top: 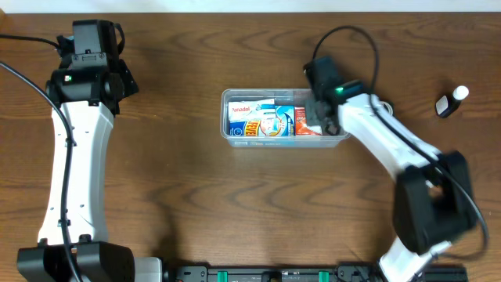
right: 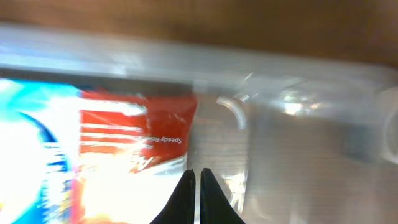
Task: Pack container
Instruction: 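Move the right gripper to the green Zam-Buk tin and grasp it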
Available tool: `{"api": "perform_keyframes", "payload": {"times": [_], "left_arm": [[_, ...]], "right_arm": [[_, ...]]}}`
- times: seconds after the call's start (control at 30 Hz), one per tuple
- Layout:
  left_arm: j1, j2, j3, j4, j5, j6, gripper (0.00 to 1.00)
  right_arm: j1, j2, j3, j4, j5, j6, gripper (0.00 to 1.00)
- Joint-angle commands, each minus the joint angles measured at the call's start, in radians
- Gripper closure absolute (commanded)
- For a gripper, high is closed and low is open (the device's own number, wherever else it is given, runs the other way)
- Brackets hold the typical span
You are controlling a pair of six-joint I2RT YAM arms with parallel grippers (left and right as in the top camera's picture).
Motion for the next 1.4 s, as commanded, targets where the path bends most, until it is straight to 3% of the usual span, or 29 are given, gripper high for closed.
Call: {"api": "perform_keyframes", "payload": {"times": [0.0, 0.13, 0.27, 0.3, 0.37, 0.4, 0.53, 0.67, 1.07, 1.37], "left_arm": [[0.003, -0.004, 0.007, 0.000, -0.023, 0.002, 0.02], [0.003, -0.004, 0.007, 0.000, -0.023, 0.002, 0.02], [0.003, -0.003, 0.007, 0.000, -0.023, 0.002, 0.02], [0.003, -0.003, 0.007, 0.000, -0.023, 0.002, 0.02], [0.003, -0.004, 0.007, 0.000, -0.023, 0.002, 0.02], [0.003, -0.003, 0.007, 0.000, -0.023, 0.002, 0.02], [0.003, -0.003, 0.007, 0.000, -0.023, 0.002, 0.02], [0.003, -0.004, 0.007, 0.000, -0.023, 0.002, 0.02], [0.003, -0.004, 0.007, 0.000, -0.023, 0.002, 0.02], [0.003, -0.003, 0.007, 0.000, -0.023, 0.002, 0.02]], "right_arm": [[-0.046, -0.185, 0.083, -0.011, 0.000, -0.038, 0.96], [-0.124, -0.328, 0.093, -0.043, 0.001, -0.040, 0.93], [-0.242, -0.397, 0.093, -0.096, 0.004, -0.042, 0.81], [-0.272, -0.398, 0.093, -0.110, 0.004, -0.042, 0.72], [-0.334, -0.391, 0.087, -0.135, -0.001, -0.046, 0.39], [-0.364, -0.383, 0.079, -0.143, -0.009, -0.064, 0.27], [-0.440, -0.330, 0.037, -0.137, -0.080, -0.154, 0.03], [-0.462, -0.234, 0.031, -0.136, -0.131, -0.243, 0.01], [-0.463, 0.075, 0.031, -0.002, -0.151, -0.239, 0.01], [-0.463, 0.202, 0.031, 0.069, -0.161, -0.232, 0.01]]}}
